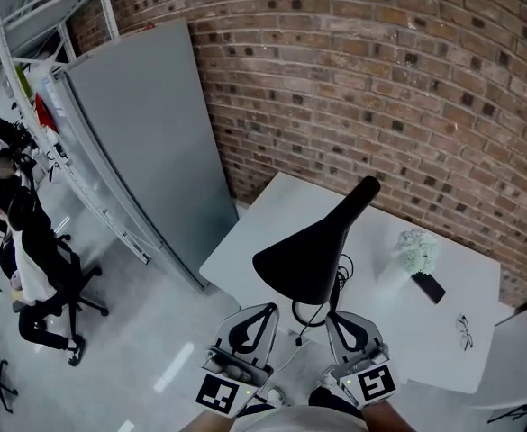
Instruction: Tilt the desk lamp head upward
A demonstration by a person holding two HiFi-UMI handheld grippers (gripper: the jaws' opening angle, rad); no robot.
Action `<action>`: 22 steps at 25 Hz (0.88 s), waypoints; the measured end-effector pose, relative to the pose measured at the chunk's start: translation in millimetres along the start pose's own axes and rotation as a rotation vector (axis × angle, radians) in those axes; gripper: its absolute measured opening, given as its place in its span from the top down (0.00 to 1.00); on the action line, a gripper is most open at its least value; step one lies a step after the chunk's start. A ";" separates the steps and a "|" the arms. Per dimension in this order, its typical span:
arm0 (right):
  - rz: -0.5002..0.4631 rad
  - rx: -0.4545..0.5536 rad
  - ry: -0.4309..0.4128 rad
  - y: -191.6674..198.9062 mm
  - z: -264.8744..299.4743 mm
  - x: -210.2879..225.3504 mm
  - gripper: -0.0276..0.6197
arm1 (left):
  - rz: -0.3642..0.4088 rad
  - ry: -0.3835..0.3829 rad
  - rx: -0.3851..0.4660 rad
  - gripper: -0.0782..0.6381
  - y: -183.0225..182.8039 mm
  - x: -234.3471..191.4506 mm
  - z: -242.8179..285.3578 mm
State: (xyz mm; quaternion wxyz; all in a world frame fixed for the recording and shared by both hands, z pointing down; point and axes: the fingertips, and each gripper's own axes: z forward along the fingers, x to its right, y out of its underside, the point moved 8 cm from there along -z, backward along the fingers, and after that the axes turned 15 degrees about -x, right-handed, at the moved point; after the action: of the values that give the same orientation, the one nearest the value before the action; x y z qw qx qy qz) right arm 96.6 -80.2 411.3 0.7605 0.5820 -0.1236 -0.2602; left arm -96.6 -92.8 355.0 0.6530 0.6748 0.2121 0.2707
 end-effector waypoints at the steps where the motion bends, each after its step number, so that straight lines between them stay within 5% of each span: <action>1: 0.006 -0.009 0.002 3.2 -2.7 -6.2 0.93 | -0.005 0.004 -0.013 0.88 4.1 0.9 -5.1; 12: 0.038 -0.012 -0.034 8.4 -15.4 -63.3 0.93 | -0.088 0.008 -0.062 0.88 52.5 8.0 -54.8; 22: 0.030 -0.046 -0.016 8.2 -23.9 -69.5 0.93 | -0.131 0.038 -0.021 0.88 49.9 13.3 -56.9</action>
State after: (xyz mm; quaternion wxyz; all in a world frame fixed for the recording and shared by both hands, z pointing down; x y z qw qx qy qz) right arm 52.4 -21.5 420.1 0.7764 0.5604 -0.1322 -0.2562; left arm -126.4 -43.6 406.0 0.6723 0.6471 0.2655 0.2425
